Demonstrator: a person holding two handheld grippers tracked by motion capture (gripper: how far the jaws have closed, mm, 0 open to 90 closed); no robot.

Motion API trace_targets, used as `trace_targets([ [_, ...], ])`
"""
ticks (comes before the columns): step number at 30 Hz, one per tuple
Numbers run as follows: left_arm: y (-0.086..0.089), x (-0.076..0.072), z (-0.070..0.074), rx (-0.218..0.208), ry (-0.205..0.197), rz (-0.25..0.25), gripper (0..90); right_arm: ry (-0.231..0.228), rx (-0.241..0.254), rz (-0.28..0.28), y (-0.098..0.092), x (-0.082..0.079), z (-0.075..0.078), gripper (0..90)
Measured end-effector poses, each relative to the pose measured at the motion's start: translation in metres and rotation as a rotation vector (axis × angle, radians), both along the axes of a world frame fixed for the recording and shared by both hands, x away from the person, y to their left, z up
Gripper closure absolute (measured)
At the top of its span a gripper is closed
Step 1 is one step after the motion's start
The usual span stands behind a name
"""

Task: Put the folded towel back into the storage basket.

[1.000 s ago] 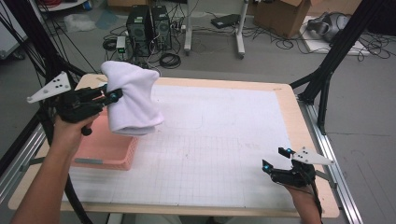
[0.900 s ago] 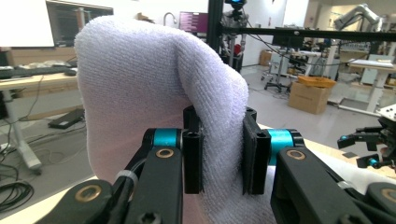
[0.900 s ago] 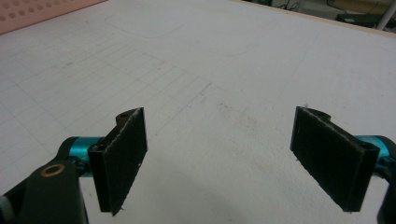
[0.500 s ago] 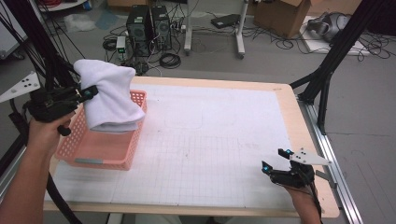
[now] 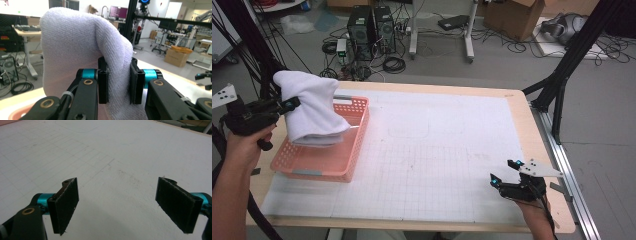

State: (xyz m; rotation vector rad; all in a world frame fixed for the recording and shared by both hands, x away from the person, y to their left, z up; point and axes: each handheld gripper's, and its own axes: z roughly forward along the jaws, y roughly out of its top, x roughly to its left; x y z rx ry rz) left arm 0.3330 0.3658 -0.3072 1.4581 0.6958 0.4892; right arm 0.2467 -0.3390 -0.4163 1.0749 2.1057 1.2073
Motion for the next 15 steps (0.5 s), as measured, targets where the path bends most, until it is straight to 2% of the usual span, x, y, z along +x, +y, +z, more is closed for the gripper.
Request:
trace_targets([
  [4,0.002,0.002,-0.01,-0.011,0.018,-0.012,73.9,0.0,-0.009,0.011,0.004,0.001,-0.002,17.5],
  [8,0.001,0.006,-0.026,0.026,0.068,-0.045,73.8,0.012,-0.003,0.009,0.004,0.002,-0.004,17.5],
  [15,0.001,0.006,-0.041,0.035,0.109,-0.082,73.8,0.024,-0.007,0.006,0.003,0.002,-0.007,17.5],
])
